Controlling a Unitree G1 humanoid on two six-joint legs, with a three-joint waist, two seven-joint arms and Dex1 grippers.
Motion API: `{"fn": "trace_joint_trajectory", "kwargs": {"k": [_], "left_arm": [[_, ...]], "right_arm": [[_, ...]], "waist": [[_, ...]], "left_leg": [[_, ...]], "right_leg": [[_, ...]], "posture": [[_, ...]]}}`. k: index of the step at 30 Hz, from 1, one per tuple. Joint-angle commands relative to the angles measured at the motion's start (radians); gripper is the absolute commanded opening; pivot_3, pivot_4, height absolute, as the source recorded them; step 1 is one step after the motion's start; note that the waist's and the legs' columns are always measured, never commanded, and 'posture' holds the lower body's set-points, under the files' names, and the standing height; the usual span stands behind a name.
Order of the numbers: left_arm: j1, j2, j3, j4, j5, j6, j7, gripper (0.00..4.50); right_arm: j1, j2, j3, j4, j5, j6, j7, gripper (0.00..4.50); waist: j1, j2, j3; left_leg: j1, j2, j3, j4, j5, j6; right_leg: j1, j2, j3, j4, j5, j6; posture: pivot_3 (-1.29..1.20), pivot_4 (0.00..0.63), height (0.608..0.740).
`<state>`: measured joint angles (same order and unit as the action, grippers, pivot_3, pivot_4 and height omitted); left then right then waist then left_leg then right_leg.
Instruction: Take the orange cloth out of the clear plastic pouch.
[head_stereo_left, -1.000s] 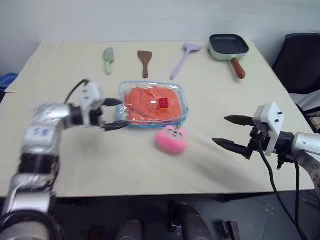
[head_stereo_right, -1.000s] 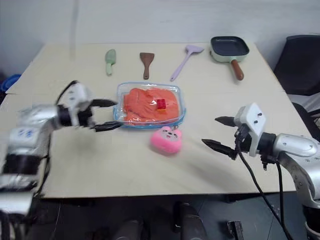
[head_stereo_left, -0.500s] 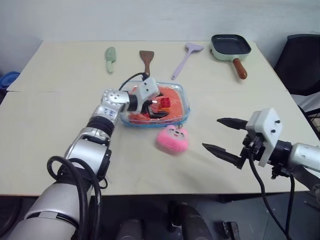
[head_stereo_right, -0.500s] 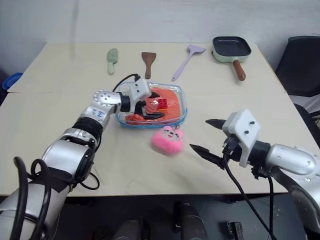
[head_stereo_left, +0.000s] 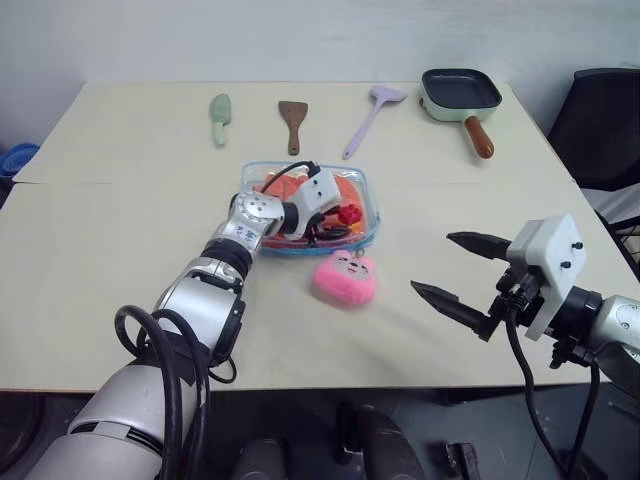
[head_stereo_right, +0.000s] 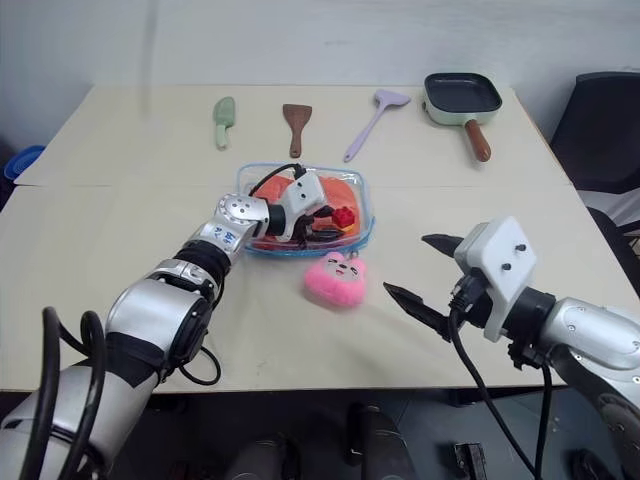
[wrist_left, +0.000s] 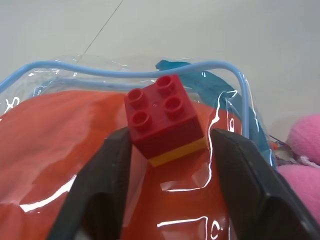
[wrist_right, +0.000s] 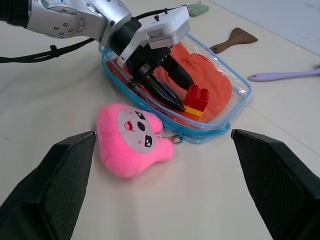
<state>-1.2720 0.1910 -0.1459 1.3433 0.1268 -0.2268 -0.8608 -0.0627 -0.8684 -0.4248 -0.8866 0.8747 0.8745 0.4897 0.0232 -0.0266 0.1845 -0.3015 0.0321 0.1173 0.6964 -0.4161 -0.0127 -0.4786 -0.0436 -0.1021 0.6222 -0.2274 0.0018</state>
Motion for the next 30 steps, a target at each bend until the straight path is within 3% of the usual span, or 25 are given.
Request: {"fn": "trace_joint_trajectory", "kwargs": {"k": [1, 8, 14, 18, 21, 23, 27, 30], "left_arm": [[-0.023, 0.004, 0.012, -0.018, 0.009, 0.000, -0.043, 1.45], [-0.008, 0.065, 0.044, -0.055, -0.021, -0.014, -0.166, 1.45], [0.082, 0.238, 0.145, -0.244, -0.113, 0.020, -0.229, 1.45], [0.350, 0.415, 0.232, -0.647, -0.177, 0.213, -0.203, 1.45], [0.665, 0.564, 0.379, -0.982, -0.213, 0.381, -0.135, 1.45], [0.834, 0.626, 0.485, -1.111, -0.234, 0.463, -0.092, 1.45], [1.139, 0.657, 0.753, -1.268, -0.267, 0.575, 0.007, 1.45], [1.239, 0.628, 0.826, -1.313, -0.279, 0.610, 0.083, 1.45]], "right_arm": [[0.009, -0.025, -0.023, -0.031, 0.016, -0.010, 0.002, 4.50], [-0.032, -0.055, 0.026, 0.019, 0.019, -0.035, 0.055, 4.50], [-0.219, -0.026, 0.218, 0.144, -0.016, -0.072, 0.128, 4.50], [-0.296, -0.007, 0.340, 0.226, -0.063, -0.120, 0.233, 4.50], [-0.353, 0.019, 0.410, 0.306, -0.104, -0.157, 0.303, 4.50], [-0.380, 0.033, 0.438, 0.347, -0.126, -0.177, 0.344, 4.50], [-0.438, 0.066, 0.506, 0.435, -0.172, -0.221, 0.440, 4.50], [-0.472, 0.097, 0.538, 0.485, -0.203, -0.244, 0.480, 4.50]], "waist": [[0.000, 0.000, 0.000], [-0.003, 0.000, 0.000], [-0.023, 0.000, 0.000], [-0.042, 0.000, 0.000], [-0.057, 0.000, 0.000], [-0.051, 0.000, 0.000], [-0.040, 0.000, 0.000], [-0.014, 0.000, 0.000]], "left_leg": [[0.000, 0.000, 0.000, 0.000, 0.000, 0.000], [0.000, 0.000, 0.000, 0.000, 0.000, 0.000], [0.001, 0.001, -0.001, 0.000, 0.000, 0.000], [0.003, 0.003, -0.004, -0.003, 0.000, 0.000], [0.001, 0.010, -0.005, -0.001, 0.000, -0.001], [0.000, 0.012, -0.005, 0.001, -0.001, -0.002], [0.000, 0.013, -0.006, 0.002, -0.002, -0.001], [0.001, 0.012, -0.007, 0.003, -0.003, 0.001]], "right_leg": [[0.000, 0.000, 0.000, 0.000, 0.000, 0.000], [0.000, 0.000, 0.000, 0.000, 0.000, 0.000], [-0.001, 0.000, 0.000, 0.004, 0.000, 0.000], [-0.001, 0.001, 0.002, 0.004, 0.000, -0.001], [-0.003, 0.001, 0.001, 0.005, 0.000, -0.001], [-0.003, 0.001, 0.001, 0.005, -0.001, -0.001], [-0.002, 0.000, 0.000, 0.004, -0.001, -0.002], [-0.001, -0.001, -0.001, 0.002, -0.001, -0.002]], "posture": [[0.00, 0.150, 0.740], [0.00, 0.150, 0.740], [0.00, 0.150, 0.740], [0.00, 0.150, 0.740], [0.00, 0.150, 0.740], [0.00, 0.150, 0.740], [0.00, 0.150, 0.740], [0.00, 0.150, 0.740]]}}
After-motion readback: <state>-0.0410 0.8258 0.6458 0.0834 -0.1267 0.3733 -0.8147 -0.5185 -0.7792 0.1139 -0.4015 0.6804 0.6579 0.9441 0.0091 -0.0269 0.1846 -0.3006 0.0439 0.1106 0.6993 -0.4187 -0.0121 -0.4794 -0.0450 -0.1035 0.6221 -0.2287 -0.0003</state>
